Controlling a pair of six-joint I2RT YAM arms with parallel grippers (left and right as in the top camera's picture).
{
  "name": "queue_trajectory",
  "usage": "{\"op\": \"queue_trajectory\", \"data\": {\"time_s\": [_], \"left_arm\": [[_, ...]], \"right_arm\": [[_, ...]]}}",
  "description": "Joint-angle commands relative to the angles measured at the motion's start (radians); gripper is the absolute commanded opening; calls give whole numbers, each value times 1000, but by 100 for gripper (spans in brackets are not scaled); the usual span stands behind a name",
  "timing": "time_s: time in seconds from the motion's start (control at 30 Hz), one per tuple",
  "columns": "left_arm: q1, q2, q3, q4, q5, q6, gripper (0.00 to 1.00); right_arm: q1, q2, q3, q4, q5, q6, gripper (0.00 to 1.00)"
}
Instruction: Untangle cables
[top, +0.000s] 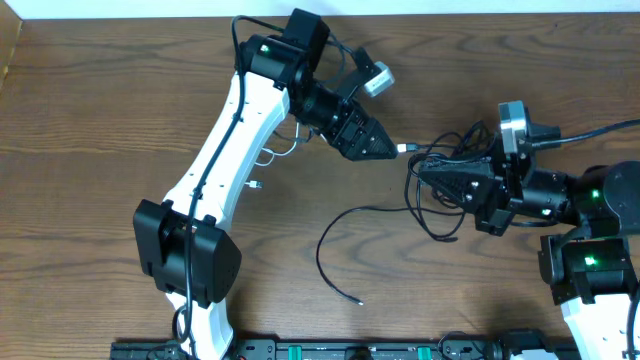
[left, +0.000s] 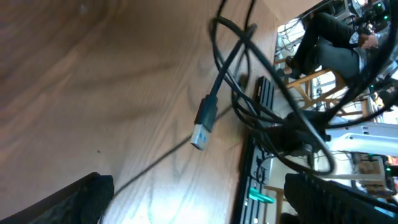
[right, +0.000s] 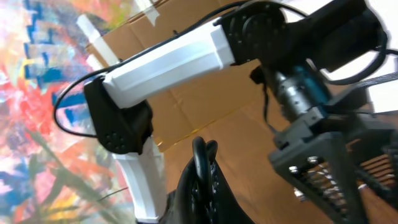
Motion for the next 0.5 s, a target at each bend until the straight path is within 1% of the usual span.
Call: {"op": "queue_trajectory", "data": {"time_s": [0.0,0.1,0.23,0.37,0.47], "left_arm": [[2,-5,-4,20,23,16,95],[2,-2,-4,59,24,-47,95],[2,12,-4,122,36,-192,95],[0,31,-6,141,147,-202,95],[-10,50,-6,161,181,-211,95]], "right_arm": [[0,-2,10,35,-40,66,1],[1,-2,10,66,-41,105,1],[2,-2,10,95,-42,118,1],[21,6,9,96,-34,118,1],[49,17,9,97,-22,118,1]]}}
